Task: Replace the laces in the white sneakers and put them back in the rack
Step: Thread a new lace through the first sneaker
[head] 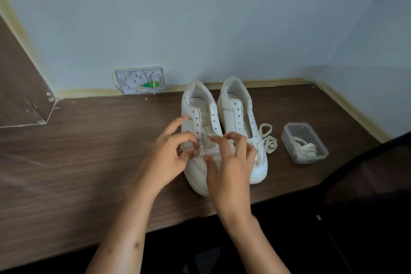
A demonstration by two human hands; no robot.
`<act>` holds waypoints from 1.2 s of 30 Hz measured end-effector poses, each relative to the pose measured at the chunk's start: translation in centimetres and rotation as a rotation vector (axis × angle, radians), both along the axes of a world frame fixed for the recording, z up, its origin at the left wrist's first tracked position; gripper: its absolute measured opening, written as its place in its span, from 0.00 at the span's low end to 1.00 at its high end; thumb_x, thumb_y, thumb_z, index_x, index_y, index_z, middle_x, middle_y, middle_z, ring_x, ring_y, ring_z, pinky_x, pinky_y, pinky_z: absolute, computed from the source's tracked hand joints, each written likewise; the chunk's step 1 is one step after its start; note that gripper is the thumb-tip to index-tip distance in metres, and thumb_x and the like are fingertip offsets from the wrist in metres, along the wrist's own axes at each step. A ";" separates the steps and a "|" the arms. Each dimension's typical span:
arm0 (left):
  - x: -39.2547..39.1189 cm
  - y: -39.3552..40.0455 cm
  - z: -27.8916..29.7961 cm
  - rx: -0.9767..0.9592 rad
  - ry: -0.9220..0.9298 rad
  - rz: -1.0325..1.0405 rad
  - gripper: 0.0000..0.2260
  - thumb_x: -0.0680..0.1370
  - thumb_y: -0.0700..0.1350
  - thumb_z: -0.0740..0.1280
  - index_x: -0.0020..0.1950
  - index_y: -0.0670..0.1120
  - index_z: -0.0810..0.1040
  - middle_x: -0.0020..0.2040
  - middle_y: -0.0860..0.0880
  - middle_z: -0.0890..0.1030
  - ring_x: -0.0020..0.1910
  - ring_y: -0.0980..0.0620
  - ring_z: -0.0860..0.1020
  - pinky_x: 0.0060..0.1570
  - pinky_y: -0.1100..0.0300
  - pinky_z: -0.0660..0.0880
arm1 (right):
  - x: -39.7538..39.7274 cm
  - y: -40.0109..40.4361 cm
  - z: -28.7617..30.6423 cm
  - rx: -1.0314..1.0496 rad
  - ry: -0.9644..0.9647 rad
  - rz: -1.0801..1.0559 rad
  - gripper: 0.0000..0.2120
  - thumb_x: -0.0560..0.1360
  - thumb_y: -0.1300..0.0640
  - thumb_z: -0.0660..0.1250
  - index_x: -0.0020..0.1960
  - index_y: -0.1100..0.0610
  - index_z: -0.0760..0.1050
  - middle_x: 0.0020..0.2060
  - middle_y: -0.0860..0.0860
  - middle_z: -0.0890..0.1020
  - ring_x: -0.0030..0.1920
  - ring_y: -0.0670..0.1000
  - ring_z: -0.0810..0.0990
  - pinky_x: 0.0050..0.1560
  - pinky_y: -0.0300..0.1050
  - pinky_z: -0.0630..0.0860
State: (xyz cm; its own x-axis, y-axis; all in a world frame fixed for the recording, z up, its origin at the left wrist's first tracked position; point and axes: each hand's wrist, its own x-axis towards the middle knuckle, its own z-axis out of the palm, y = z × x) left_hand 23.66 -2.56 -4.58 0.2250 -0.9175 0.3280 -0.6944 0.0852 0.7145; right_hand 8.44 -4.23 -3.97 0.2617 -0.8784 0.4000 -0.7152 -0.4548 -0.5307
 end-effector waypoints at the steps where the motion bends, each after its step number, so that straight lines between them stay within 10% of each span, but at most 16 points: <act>1: -0.1 0.0 0.0 -0.004 -0.002 0.007 0.13 0.72 0.39 0.75 0.41 0.58 0.79 0.74 0.60 0.66 0.54 0.62 0.76 0.53 0.61 0.77 | -0.5 1.0 -0.4 -0.055 0.002 -0.014 0.15 0.73 0.61 0.73 0.59 0.53 0.78 0.59 0.49 0.73 0.59 0.51 0.67 0.59 0.46 0.71; 4: -0.4 0.4 0.5 0.013 0.000 0.007 0.06 0.73 0.47 0.74 0.41 0.58 0.79 0.73 0.62 0.66 0.64 0.61 0.70 0.60 0.55 0.72 | -1.1 2.6 -1.8 -0.119 0.015 0.008 0.11 0.76 0.61 0.70 0.57 0.58 0.81 0.56 0.50 0.82 0.58 0.52 0.80 0.54 0.44 0.81; 8: -0.5 0.5 0.8 0.054 -0.201 0.010 0.04 0.77 0.50 0.69 0.45 0.58 0.75 0.74 0.64 0.60 0.57 0.60 0.72 0.41 0.57 0.74 | -0.8 2.8 -2.6 -0.132 0.127 0.032 0.17 0.76 0.51 0.65 0.60 0.60 0.81 0.59 0.54 0.82 0.65 0.50 0.77 0.55 0.45 0.80; 12: -0.6 0.0 -0.2 0.014 -0.235 0.025 0.05 0.81 0.45 0.62 0.49 0.56 0.70 0.73 0.63 0.60 0.68 0.58 0.65 0.43 0.56 0.71 | -1.0 2.7 -2.7 -0.120 0.148 0.040 0.19 0.75 0.51 0.66 0.61 0.60 0.81 0.60 0.53 0.82 0.65 0.49 0.76 0.57 0.45 0.79; 19: 2.3 -0.2 0.6 -0.318 0.766 0.381 0.09 0.84 0.40 0.56 0.50 0.54 0.67 0.53 0.57 0.72 0.54 0.50 0.73 0.60 0.55 0.68 | -0.9 2.4 -2.6 -0.111 0.154 0.029 0.19 0.73 0.50 0.66 0.59 0.58 0.82 0.59 0.51 0.83 0.64 0.49 0.78 0.56 0.40 0.75; 25: 1.7 0.1 -0.4 -0.125 0.065 0.431 0.11 0.81 0.49 0.62 0.61 0.47 0.73 0.61 0.47 0.73 0.60 0.45 0.72 0.58 0.61 0.60 | -0.7 2.5 -2.7 -0.157 0.193 0.012 0.19 0.74 0.49 0.64 0.58 0.58 0.82 0.57 0.51 0.83 0.62 0.49 0.79 0.56 0.42 0.78; 28: 0.7 0.2 0.4 -0.050 -0.137 0.189 0.08 0.73 0.61 0.69 0.45 0.60 0.82 0.44 0.60 0.81 0.48 0.55 0.78 0.60 0.49 0.68 | -0.8 2.6 -2.8 -0.164 0.205 0.015 0.18 0.74 0.50 0.65 0.58 0.58 0.82 0.57 0.52 0.83 0.62 0.49 0.79 0.55 0.42 0.79; 36: -1.2 0.2 -0.2 0.001 -0.506 0.208 0.05 0.76 0.51 0.64 0.45 0.54 0.78 0.42 0.58 0.79 0.49 0.50 0.77 0.68 0.39 0.59 | -0.8 2.5 -2.7 -0.173 0.227 0.020 0.18 0.73 0.49 0.66 0.58 0.57 0.82 0.57 0.51 0.83 0.62 0.47 0.79 0.56 0.38 0.76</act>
State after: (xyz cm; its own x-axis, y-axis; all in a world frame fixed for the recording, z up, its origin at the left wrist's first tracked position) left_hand 22.48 -2.37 -4.82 0.2162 -0.8708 0.4416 -0.9537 -0.0914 0.2866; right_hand 7.64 -1.77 -6.71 0.3780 -0.7960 0.4727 -0.7971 -0.5396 -0.2711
